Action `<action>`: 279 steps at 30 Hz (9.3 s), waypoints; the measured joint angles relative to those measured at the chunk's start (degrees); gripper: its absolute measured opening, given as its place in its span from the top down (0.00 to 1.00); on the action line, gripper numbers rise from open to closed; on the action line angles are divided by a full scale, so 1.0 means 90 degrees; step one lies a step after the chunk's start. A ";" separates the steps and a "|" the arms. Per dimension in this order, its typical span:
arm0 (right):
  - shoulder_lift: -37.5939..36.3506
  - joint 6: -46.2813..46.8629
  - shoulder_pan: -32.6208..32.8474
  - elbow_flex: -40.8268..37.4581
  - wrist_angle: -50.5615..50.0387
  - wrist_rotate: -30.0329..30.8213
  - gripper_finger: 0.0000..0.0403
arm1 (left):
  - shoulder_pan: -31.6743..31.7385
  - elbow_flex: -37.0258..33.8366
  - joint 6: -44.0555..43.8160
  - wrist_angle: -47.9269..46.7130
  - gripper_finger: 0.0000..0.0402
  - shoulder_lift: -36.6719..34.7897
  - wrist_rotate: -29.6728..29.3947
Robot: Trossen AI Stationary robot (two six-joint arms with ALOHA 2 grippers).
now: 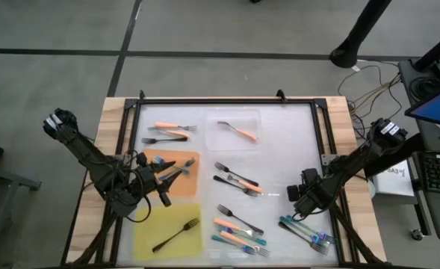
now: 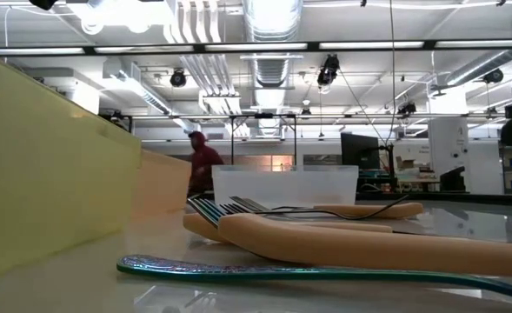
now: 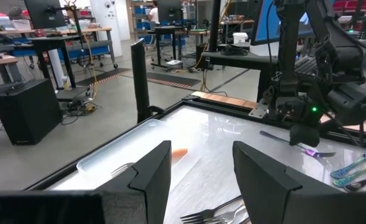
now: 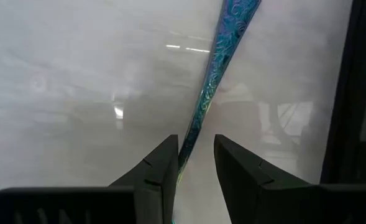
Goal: Sort silverware by color (type)
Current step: Put the blue fork into the orange bin
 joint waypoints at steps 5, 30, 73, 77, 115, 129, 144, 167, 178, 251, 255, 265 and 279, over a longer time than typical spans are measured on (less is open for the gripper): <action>-0.0005 -0.0002 0.0000 -0.0111 0.0205 0.0043 0.79 | 0.0000 0.0000 0.0000 0.0000 0.62 0.0000 0.0000; -0.0605 -0.1949 -0.0002 0.0656 0.0648 0.3038 0.98 | 0.0077 0.0000 -0.0773 0.0256 0.62 0.0647 0.0022; 0.2679 -1.2157 -0.1088 0.4817 0.3470 0.8065 0.98 | 0.2417 0.0821 0.2576 0.5954 0.62 0.3111 0.2678; 0.2683 -1.2137 -0.1088 0.4817 0.3466 0.8188 0.98 | 0.2329 0.0815 0.2808 0.5962 0.71 0.3074 0.2656; 0.2399 -1.2249 -0.1041 0.4820 0.3368 0.7457 0.80 | 0.2087 0.0677 0.3460 0.4173 1.00 0.2116 0.0649; 0.1950 -1.1574 -0.0971 0.4822 0.2465 0.7479 0.80 | 0.0289 0.0619 0.1089 0.0218 1.00 0.1100 -0.1348; 0.1814 -1.1079 -0.0974 0.4822 0.2083 0.7460 0.80 | 0.0701 0.1156 -0.1124 -0.4482 1.00 0.0242 0.2441; 0.1821 -1.0830 -0.1018 0.4822 0.2103 0.7304 0.80 | 0.1588 0.1535 -0.1201 -0.6838 1.00 0.1023 0.5717; 0.1813 -1.0839 -0.1017 0.4820 0.2082 0.7254 0.80 | 0.1588 0.1557 -0.0952 -0.6805 0.93 0.1511 0.5724; 0.1336 -0.3012 0.0998 0.1131 0.1562 -0.2583 0.82 | 0.1661 0.1562 0.0141 -0.0863 0.64 0.1564 0.5320; 0.1389 -0.3155 0.0996 0.1068 0.1587 -0.2566 0.88 | 0.1661 0.1562 0.0138 -0.0686 0.64 0.1564 0.5316; 0.1282 -0.3713 0.1001 0.1048 0.1581 -0.2413 0.97 | 0.1664 0.1564 0.0107 0.0155 0.64 0.1564 0.5088; 0.0042 -0.4395 0.0678 0.1379 0.1283 0.1159 0.98 | 0.1694 0.1562 -0.0003 0.0564 0.64 0.2103 0.4804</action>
